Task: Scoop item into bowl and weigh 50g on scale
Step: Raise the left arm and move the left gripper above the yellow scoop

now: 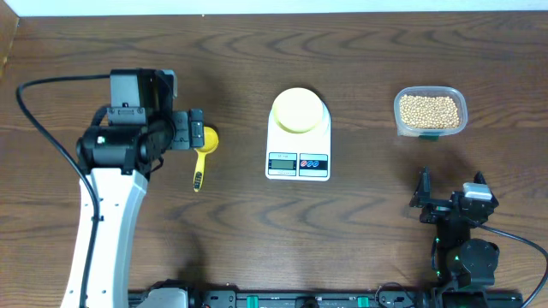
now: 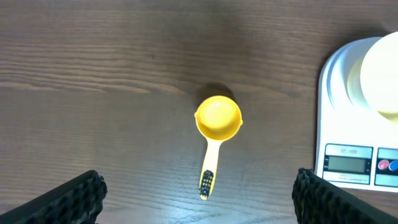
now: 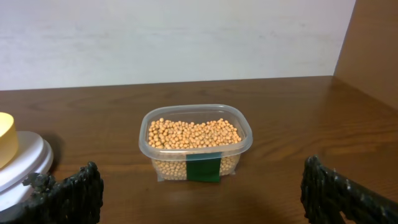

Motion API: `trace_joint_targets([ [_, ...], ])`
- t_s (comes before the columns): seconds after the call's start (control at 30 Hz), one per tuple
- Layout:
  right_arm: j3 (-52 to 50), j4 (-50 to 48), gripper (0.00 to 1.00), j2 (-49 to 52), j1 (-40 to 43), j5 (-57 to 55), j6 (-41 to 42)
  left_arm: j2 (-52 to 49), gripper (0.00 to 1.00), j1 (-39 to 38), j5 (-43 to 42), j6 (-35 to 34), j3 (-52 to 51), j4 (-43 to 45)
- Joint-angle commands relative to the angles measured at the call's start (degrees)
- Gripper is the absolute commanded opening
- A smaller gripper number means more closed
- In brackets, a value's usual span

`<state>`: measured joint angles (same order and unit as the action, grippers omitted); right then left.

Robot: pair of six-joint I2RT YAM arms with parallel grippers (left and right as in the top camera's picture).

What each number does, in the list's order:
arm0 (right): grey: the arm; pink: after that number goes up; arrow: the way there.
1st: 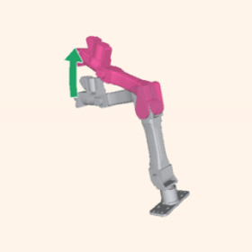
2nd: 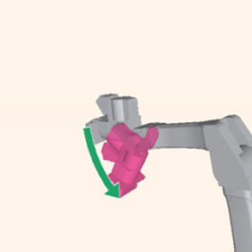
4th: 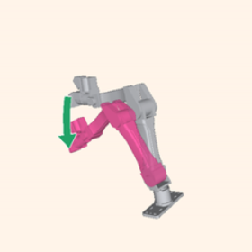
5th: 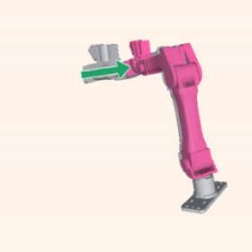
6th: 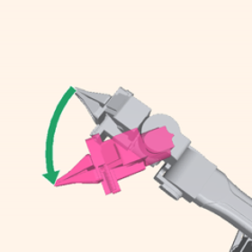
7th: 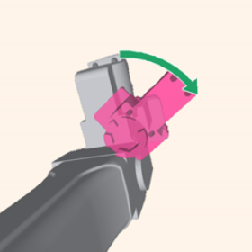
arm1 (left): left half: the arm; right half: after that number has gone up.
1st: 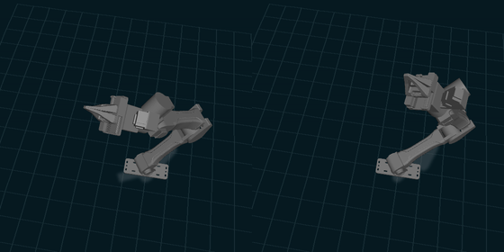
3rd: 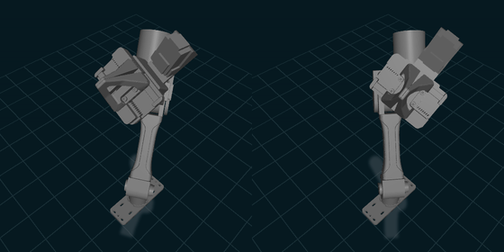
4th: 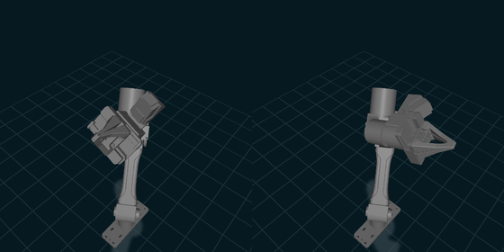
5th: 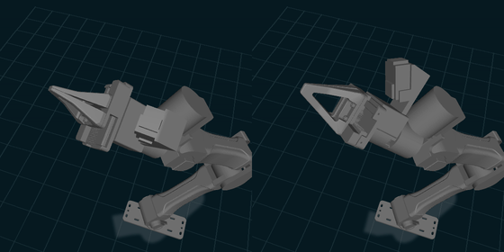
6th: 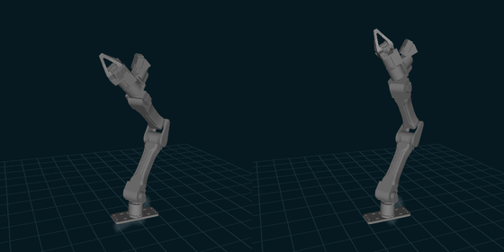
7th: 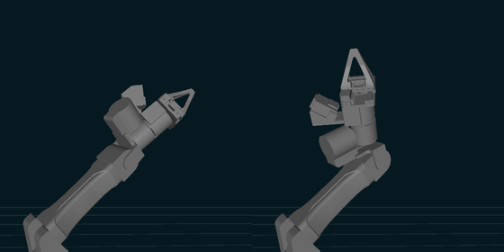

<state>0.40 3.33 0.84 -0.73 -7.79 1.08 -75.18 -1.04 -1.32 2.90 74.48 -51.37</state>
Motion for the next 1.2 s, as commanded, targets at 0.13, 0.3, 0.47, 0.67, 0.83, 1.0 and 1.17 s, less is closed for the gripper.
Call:
trace_joint_targets([
  [0.13, -0.1, 0.1, 0.99, -0.5, -0.4, -0.9, 0.8, -3.9, 0.98, 5.8, -4.9, 2.0, 5.8, -4.2],
  [0.3, -0.1, 0.1, 0.99, -0.5, -0.4, -0.9, 0.8, -6.5, 0.98, 7.4, -5.5, 3.2, 8.1, -6.6],
  [0.47, -0.1, 0.1, 0.99, -0.5, -0.4, -0.9, 0.8, -9.4, 0.98, 7.3, -5.5, 3.9, 10.6, -7.8],
  [0.67, -0.1, 0.1, 0.99, -0.5, -0.4, -0.9, 0.8, -13.9, 0.98, 7.3, -5.5, 4.4, 14.4, -9.9],
  [0.83, -0.1, 0.1, 0.99, -0.5, -0.4, -0.9, 0.8, -17.1, 0.97, 7.3, -5.5, 4.4, 15.5, -10.1],
  [1.0, -0.1, 0.1, 0.99, -0.5, -0.4, -0.9, 0.8, -20.0, 0.98, 7.3, -5.5, 4.9, 15.5, -11.0],
  [1.17, -0.1, 0.1, 0.99, -0.5, -0.4, -0.9, 0.8, -23.1, 0.98, 7.3, -5.5, 5.2, 15.5, -11.0],
])
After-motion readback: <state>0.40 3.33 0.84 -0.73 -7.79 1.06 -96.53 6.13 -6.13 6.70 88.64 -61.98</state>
